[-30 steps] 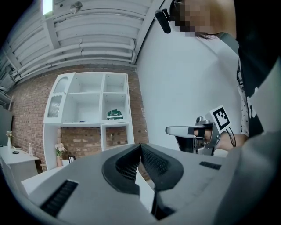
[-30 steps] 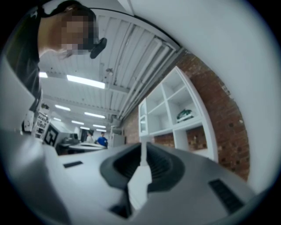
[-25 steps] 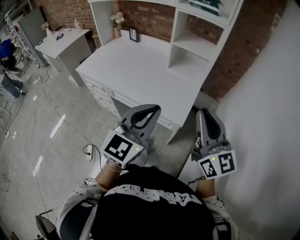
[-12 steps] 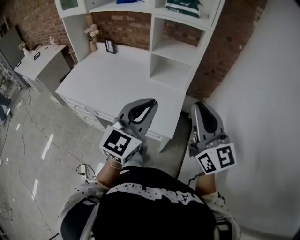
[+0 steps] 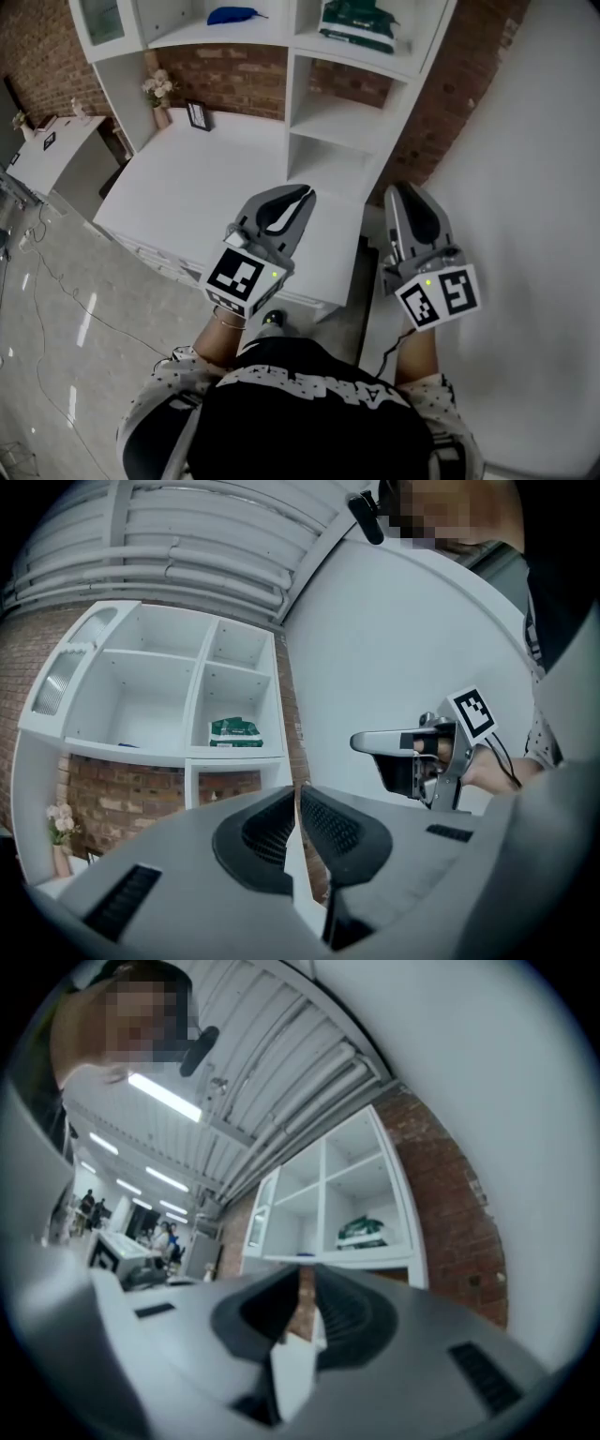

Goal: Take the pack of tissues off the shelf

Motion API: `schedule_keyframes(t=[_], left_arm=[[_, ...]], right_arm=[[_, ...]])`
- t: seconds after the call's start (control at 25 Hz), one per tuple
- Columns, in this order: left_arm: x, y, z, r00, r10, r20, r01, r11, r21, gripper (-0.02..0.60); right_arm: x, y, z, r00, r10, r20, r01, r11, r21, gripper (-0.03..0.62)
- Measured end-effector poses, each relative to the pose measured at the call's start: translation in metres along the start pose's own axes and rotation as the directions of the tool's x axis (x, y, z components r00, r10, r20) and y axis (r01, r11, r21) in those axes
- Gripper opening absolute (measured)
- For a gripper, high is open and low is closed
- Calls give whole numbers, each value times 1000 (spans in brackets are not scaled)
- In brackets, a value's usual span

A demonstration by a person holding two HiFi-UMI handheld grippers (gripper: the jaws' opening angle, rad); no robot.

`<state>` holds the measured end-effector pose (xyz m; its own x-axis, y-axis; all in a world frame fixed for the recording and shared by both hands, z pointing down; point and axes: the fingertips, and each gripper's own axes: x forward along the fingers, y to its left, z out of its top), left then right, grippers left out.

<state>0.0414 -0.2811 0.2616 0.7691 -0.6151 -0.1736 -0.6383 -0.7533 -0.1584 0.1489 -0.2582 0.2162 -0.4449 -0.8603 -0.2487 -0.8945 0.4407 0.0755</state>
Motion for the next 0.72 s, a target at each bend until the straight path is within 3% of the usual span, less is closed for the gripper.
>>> schedule_keyframes(t=[0.36, 0.72], left_arm=[[49, 81, 18, 1000, -1, 24, 0, 999, 51, 38], [104, 151, 32, 998, -23, 65, 20, 999, 51, 51]], right_arm=[[87, -46, 26, 995, -98, -4, 97, 992, -82, 80], [173, -97, 50, 972, -233, -30, 224, 957, -184, 132]])
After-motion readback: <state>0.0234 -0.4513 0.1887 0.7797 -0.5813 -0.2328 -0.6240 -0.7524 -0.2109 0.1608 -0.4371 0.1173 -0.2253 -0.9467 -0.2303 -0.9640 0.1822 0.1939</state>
